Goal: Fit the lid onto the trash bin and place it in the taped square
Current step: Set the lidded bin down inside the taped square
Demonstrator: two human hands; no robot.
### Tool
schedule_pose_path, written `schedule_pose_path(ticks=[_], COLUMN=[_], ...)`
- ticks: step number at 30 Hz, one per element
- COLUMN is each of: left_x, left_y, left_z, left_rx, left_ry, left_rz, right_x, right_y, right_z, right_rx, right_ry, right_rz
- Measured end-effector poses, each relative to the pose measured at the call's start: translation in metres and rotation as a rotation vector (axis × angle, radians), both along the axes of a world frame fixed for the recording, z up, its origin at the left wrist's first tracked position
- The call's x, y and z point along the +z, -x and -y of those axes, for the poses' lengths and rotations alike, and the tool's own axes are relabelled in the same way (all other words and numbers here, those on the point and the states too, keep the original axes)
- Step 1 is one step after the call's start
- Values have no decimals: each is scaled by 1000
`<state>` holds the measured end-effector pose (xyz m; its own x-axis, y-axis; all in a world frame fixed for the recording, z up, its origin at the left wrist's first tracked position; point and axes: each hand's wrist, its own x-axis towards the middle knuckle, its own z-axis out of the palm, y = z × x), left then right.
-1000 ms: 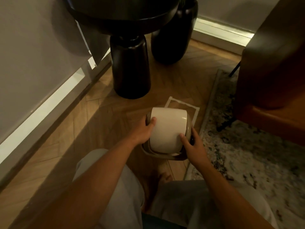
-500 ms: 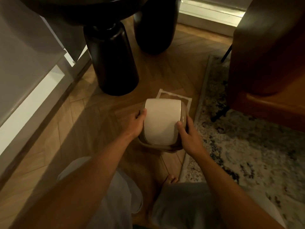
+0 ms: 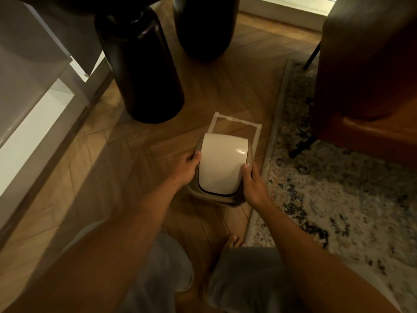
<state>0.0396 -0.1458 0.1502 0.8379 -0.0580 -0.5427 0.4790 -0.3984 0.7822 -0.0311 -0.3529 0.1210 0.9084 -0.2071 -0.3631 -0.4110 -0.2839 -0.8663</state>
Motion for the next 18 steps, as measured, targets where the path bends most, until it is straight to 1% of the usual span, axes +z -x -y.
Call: schedule_pose_path(ticks=[5, 12, 18], left_x=[-19, -24, -27], left_y=[8, 12, 17], left_z=[-4, -8, -16], left_rx=[-33, -34, -80], left_ry=[-41, 1, 9], left_rz=[-61, -56, -131], right_x=[-30, -31, -28], right_y=[17, 22, 38], right_z=[-8, -8, -10], right_rx=[-1, 18, 9], right_ry=[9, -4, -81], right_rz=[25, 59, 14])
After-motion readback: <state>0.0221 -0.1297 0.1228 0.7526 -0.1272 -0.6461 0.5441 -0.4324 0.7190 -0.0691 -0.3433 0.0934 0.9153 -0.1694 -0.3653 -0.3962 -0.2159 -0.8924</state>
